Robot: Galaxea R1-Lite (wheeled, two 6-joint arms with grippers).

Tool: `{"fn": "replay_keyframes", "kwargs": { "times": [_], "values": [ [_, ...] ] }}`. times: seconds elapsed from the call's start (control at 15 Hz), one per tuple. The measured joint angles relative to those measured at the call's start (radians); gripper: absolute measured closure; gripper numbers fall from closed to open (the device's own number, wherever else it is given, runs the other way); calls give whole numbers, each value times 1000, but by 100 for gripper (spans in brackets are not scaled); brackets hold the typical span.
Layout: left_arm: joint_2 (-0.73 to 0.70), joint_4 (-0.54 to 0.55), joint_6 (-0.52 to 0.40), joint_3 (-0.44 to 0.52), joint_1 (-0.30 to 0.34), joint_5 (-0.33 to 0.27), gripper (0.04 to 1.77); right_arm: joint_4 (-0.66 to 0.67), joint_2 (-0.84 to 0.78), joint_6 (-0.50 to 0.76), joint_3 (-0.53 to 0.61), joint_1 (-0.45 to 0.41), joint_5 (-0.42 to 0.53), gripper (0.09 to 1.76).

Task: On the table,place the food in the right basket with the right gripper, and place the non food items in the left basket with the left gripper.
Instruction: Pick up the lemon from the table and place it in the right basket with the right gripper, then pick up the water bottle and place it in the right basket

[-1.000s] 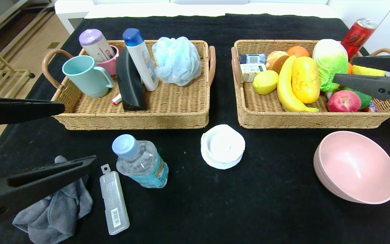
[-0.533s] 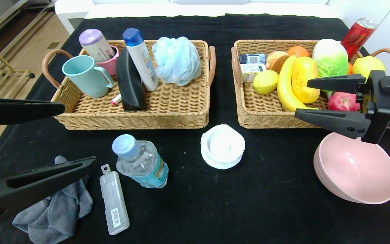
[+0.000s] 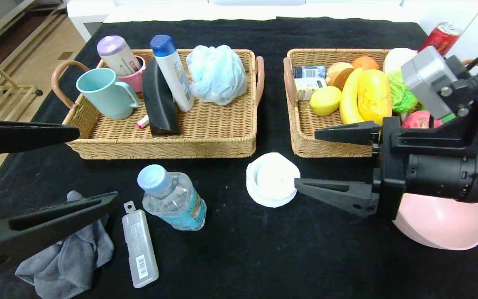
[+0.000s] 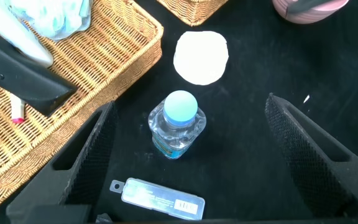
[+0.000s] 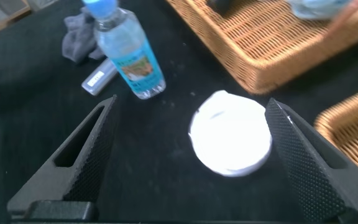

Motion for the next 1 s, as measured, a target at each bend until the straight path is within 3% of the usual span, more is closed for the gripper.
{"fn": "replay_keyframes", "kwargs": {
  "times": [0.6,1.0],
  "values": [
    [0,0,0,0,0,-3,9,-216,175,-39,67,180,-141,15],
    [-2,-2,1,-1,0,-3,9,-358,286,-65,57,222,-198,15]
  ]
}}
